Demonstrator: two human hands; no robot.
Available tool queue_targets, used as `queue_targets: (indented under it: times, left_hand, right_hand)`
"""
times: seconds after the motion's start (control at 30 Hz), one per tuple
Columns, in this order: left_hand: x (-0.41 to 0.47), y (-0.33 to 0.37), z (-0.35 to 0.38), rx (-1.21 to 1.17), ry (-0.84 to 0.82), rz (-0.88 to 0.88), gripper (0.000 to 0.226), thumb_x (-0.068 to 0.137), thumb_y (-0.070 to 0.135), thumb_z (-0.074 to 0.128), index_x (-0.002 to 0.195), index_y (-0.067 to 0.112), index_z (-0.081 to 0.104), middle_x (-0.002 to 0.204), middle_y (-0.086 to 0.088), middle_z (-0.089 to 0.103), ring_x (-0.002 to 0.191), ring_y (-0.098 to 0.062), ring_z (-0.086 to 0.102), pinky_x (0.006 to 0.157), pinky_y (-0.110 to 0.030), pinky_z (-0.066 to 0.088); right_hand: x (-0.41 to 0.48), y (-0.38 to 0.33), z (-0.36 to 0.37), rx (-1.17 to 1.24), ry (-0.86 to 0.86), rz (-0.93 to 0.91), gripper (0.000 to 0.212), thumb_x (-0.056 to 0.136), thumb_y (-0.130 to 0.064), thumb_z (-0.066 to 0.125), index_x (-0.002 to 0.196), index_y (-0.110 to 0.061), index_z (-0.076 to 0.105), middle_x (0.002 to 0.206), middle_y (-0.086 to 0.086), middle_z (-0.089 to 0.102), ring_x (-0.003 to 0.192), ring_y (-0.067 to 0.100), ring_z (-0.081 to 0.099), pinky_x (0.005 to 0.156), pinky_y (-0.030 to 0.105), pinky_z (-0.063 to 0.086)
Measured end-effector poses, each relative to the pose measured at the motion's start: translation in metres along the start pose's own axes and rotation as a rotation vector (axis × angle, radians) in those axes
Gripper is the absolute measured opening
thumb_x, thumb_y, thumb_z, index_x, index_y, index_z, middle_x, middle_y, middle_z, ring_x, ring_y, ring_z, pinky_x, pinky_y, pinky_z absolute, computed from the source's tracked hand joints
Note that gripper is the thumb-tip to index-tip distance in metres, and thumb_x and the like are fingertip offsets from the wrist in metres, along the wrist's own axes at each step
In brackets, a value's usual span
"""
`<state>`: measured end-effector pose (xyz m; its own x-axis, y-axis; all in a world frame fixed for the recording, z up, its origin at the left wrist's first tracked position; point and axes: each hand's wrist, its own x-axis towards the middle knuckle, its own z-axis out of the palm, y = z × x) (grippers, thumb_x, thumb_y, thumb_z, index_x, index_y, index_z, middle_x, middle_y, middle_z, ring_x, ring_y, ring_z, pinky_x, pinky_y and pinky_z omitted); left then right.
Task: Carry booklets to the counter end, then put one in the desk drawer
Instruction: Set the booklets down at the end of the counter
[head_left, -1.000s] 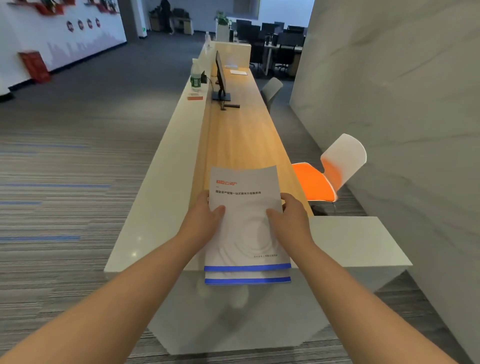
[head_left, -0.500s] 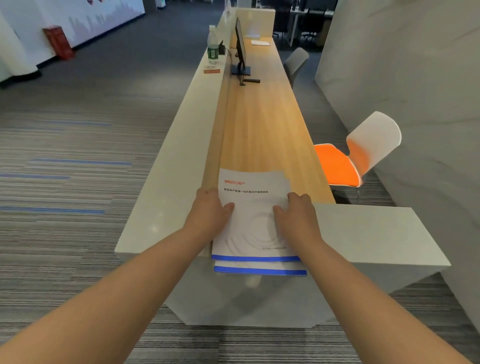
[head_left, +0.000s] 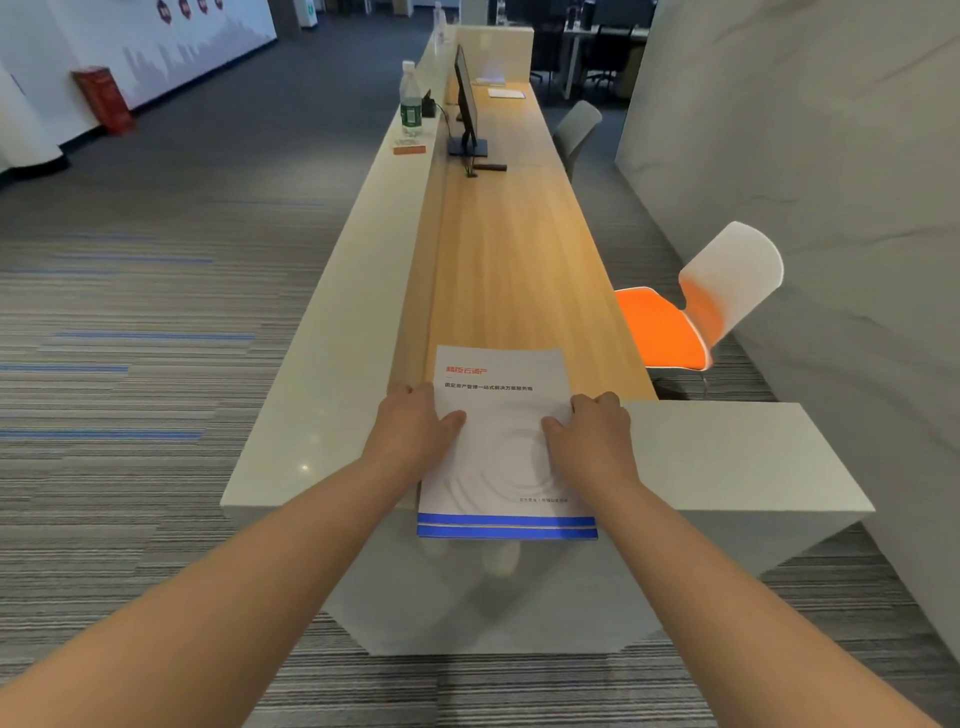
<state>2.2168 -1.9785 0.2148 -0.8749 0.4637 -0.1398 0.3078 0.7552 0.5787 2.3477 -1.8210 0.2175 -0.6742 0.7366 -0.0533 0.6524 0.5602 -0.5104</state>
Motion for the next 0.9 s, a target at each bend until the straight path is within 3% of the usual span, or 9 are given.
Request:
queue_targets:
  times: [0.9]
  left_hand:
    - [-0.0079,-0.0059,0.0012,0.051,-0.024,0.039,0.049,0.098,0.042,0.057,0.132,0.006,0.056,0.136,-0.014,0.047,0.120,-0.032,0.053,0.095,-0.038,0.047]
  right_hand:
    - [-0.0026,0.0000,0.0001,-0.022,-0.045,0.065,0.038,0.101,-0.036,0.056,0.122,-0.005,0.061,0.130,0.017,0.048,0.117,0.037,0.052,0.094,0.043,0.047]
